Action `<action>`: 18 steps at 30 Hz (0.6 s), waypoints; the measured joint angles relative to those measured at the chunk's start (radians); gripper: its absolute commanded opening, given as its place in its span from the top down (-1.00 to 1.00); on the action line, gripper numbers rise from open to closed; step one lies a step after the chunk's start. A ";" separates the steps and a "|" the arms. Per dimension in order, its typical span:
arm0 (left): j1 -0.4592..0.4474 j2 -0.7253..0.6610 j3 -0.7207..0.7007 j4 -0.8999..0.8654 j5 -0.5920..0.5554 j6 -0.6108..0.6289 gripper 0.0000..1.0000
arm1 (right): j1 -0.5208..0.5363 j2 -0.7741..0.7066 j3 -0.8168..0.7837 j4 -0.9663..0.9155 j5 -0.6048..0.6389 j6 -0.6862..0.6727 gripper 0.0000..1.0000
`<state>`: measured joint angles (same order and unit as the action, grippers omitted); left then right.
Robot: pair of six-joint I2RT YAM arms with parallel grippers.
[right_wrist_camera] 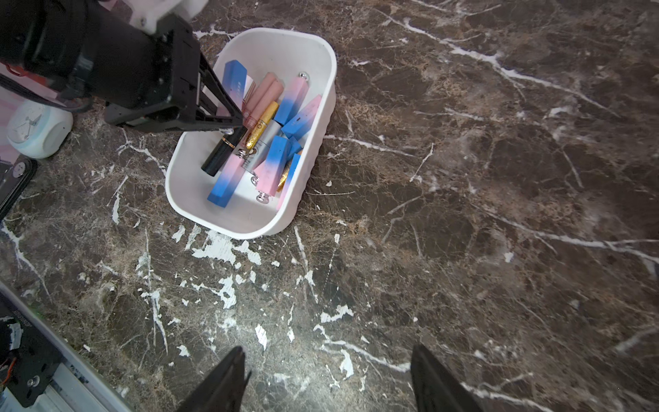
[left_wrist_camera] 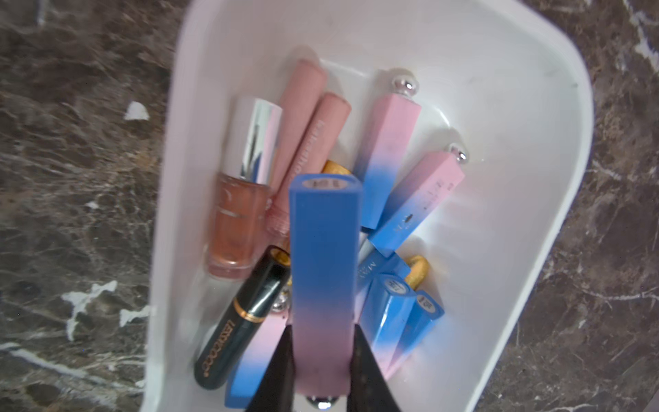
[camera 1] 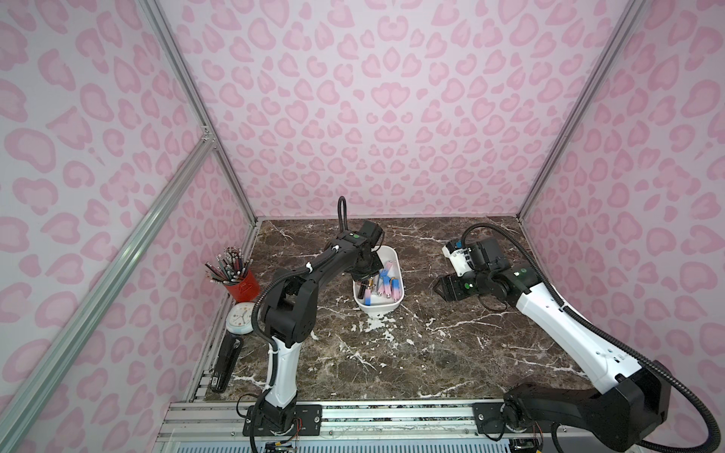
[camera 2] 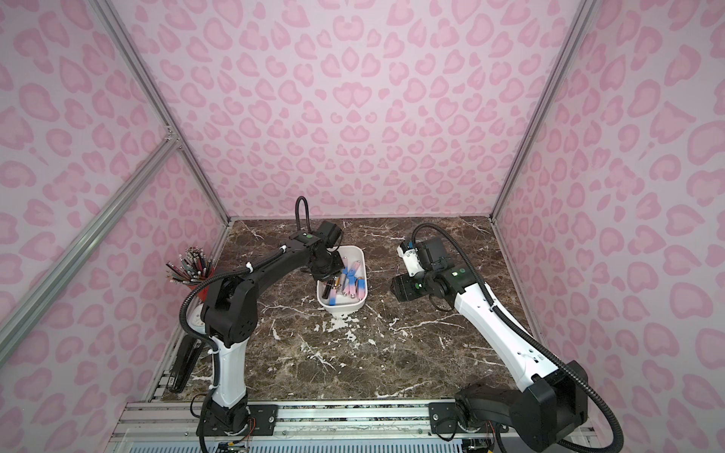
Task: Put the lipstick into the storage box
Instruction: Place the lipstick in the storage box.
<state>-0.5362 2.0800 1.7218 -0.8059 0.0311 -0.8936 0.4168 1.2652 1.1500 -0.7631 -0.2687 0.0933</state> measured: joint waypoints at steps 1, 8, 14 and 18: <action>-0.006 0.009 0.006 0.001 0.007 0.000 0.84 | 0.000 -0.009 -0.003 -0.006 0.007 0.002 -0.52; -0.022 0.033 0.015 0.010 0.029 0.004 0.31 | 0.000 -0.058 -0.030 -0.018 0.018 0.005 -0.55; -0.032 0.016 0.034 -0.002 0.037 0.008 -0.55 | 0.001 -0.117 -0.076 -0.011 0.032 0.017 -0.65; -0.033 -0.043 0.174 -0.039 0.032 0.051 -0.62 | 0.000 -0.133 -0.089 -0.002 0.032 0.020 -0.69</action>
<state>-0.5694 2.0373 1.8954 -0.8452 0.0631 -0.8421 0.4171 1.1324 1.0607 -0.7647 -0.2367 0.1131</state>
